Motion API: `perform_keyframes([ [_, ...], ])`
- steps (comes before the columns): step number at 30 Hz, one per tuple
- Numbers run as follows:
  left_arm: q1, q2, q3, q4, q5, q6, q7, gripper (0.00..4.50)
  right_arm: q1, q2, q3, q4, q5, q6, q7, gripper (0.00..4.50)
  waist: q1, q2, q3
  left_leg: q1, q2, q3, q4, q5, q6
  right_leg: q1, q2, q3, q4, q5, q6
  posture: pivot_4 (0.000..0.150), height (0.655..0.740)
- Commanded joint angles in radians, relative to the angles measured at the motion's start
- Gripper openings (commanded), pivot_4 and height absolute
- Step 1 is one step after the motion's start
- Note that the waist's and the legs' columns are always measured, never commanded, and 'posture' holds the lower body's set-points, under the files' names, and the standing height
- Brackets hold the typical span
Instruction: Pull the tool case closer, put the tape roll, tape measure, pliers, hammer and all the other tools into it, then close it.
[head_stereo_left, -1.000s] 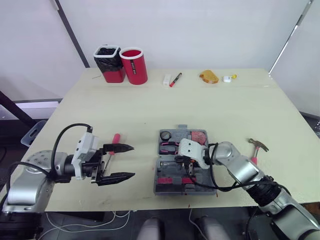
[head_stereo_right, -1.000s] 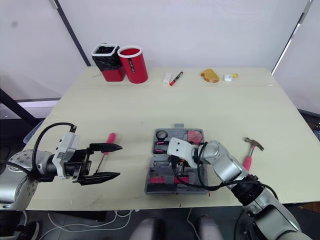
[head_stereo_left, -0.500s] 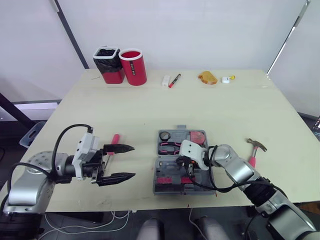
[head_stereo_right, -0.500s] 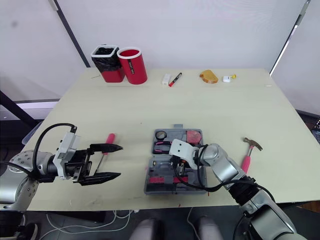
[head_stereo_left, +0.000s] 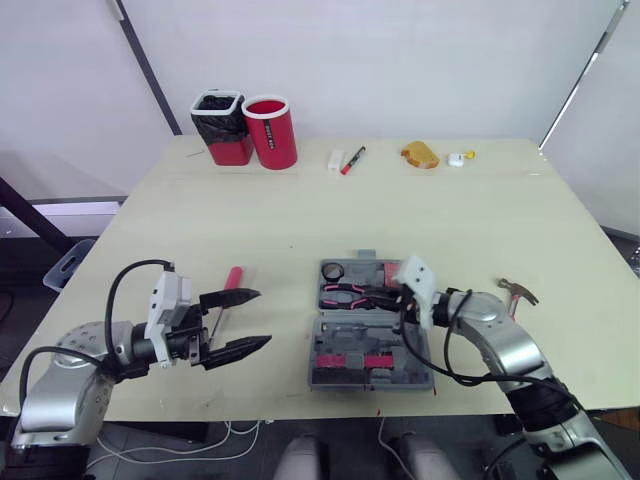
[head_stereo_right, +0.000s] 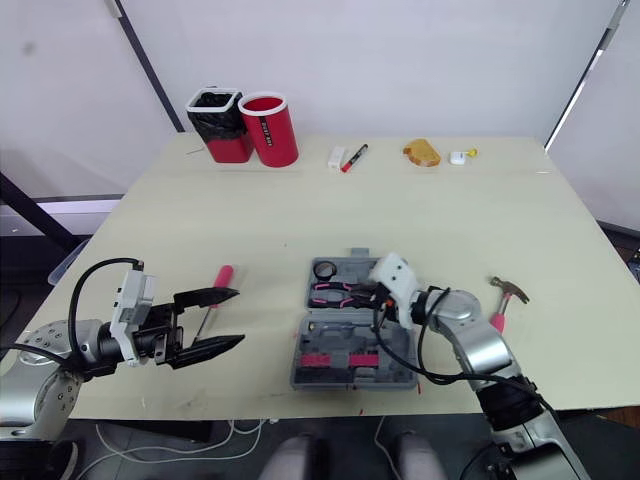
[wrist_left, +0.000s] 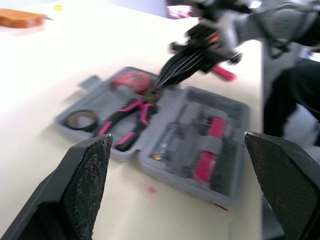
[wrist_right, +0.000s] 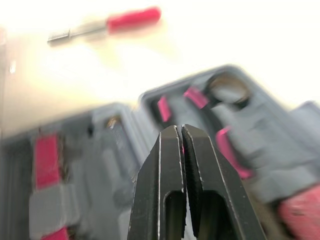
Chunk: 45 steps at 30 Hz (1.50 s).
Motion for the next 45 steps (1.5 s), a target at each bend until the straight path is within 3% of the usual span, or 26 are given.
perform_keyframes([
  [1, 0.058, -0.043, 0.066, -0.025, 0.014, -0.017, 0.106, 4.5, 0.141, -0.011, -0.15, -0.093, 0.046, -0.119, -0.066, 0.14, -0.002, 0.0, 0.0, 0.0, 0.0, 0.0, 0.0, 0.0, 0.0, 0.0, 0.0, 0.0, 0.0, 0.0, 0.0, 0.15, 0.74],
  [10, 0.177, -0.124, 0.176, -0.004, 0.014, -0.046, 0.23, 4.5, 0.406, -0.057, -0.419, -0.128, 0.133, -0.243, -0.13, 0.14, -0.002, 0.0, 0.0, 0.001, 0.0, 0.001, 0.0, 0.0, 0.0, 0.0, 0.0, 0.002, 0.0, 0.0, 0.0, 0.15, 0.74],
  [11, 0.191, -0.13, 0.189, 0.006, 0.013, -0.051, 0.235, 4.5, 0.437, -0.065, -0.442, -0.13, 0.143, -0.248, -0.127, 0.36, -0.002, 0.0, 0.0, 0.001, 0.0, 0.002, 0.0, 0.0, 0.0, 0.0, 0.0, 0.002, 0.0, 0.0, 0.0, 0.15, 0.74],
  [13, 0.213, -0.137, 0.206, 0.035, 0.029, -0.075, 0.24, 4.5, 0.489, -0.071, -0.48, -0.14, 0.165, -0.262, -0.12, 0.92, -0.002, 0.0, -0.001, 0.002, 0.0, 0.003, 0.0, 0.0, 0.0, 0.0, 0.0, 0.002, 0.0, 0.0, 0.0, 0.15, 0.74],
  [18, 0.26, -0.149, 0.249, 0.118, 0.063, -0.143, 0.262, 4.5, 0.623, -0.081, -0.585, -0.165, 0.244, -0.252, -0.112, 3.44, -0.003, 0.0, -0.001, 0.003, 0.001, 0.003, 0.0, 0.0, 0.0, 0.0, 0.0, 0.002, 0.0, -0.002, -0.003, 0.15, 0.74],
  [19, 0.27, -0.155, 0.26, 0.131, 0.063, -0.151, 0.27, 4.5, 0.648, -0.073, -0.602, -0.152, 0.254, -0.258, -0.115, 4.14, -0.003, 0.0, -0.001, 0.003, 0.001, 0.003, 0.0, 0.0, 0.0, 0.0, 0.0, 0.003, 0.0, -0.003, -0.003, 0.15, 0.74],
  [20, 0.277, -0.16, 0.267, 0.14, 0.063, -0.157, 0.275, 4.5, 0.664, -0.067, -0.613, -0.143, 0.261, -0.263, -0.117, 4.39, -0.003, -0.001, -0.001, 0.003, 0.001, 0.003, 0.0, 0.0, 0.0, 0.0, 0.0, 0.003, 0.0, -0.003, -0.003, 0.15, 0.74],
  [26, 0.358, -0.157, 0.345, 0.214, 0.058, -0.203, 0.267, 4.5, 0.756, -0.012, -0.653, -0.073, 0.275, -0.329, -0.131, 4.39, -0.003, -0.003, -0.003, 0.003, 0.005, 0.004, 0.0, 0.0, 0.0, 0.0, 0.0, 0.003, 0.0, -0.004, -0.001, 0.15, 0.74],
  [33, 0.373, -0.159, 0.342, 0.223, 0.057, -0.22, 0.248, 4.5, 0.801, -0.002, -0.644, -0.026, 0.264, -0.369, -0.117, 4.39, -0.001, -0.004, -0.005, 0.004, 0.006, 0.007, 0.0, 0.0, 0.0, 0.0, -0.006, 0.003, 0.0, -0.005, 0.0, 0.15, 0.74],
  [37, 0.355, -0.13, 0.305, 0.218, 0.082, -0.245, 0.201, 4.5, 0.774, -0.033, -0.627, -0.04, 0.261, -0.355, -0.11, 4.39, -0.002, -0.004, -0.006, 0.004, 0.005, 0.008, 0.0, 0.0, 0.0, 0.0, -0.009, 0.003, 0.0, -0.005, 0.0, 0.15, 0.74],
  [45, 0.281, -0.067, 0.197, 0.079, 0.067, -0.204, 0.113, 4.5, 0.596, -0.106, -0.541, -0.16, 0.231, -0.116, -0.28, 4.39, -0.002, -0.003, -0.007, 0.004, 0.004, 0.009, 0.0, 0.0, 0.0, 0.0, -0.005, 0.004, 0.0, -0.003, -0.003, 0.15, 0.74],
])
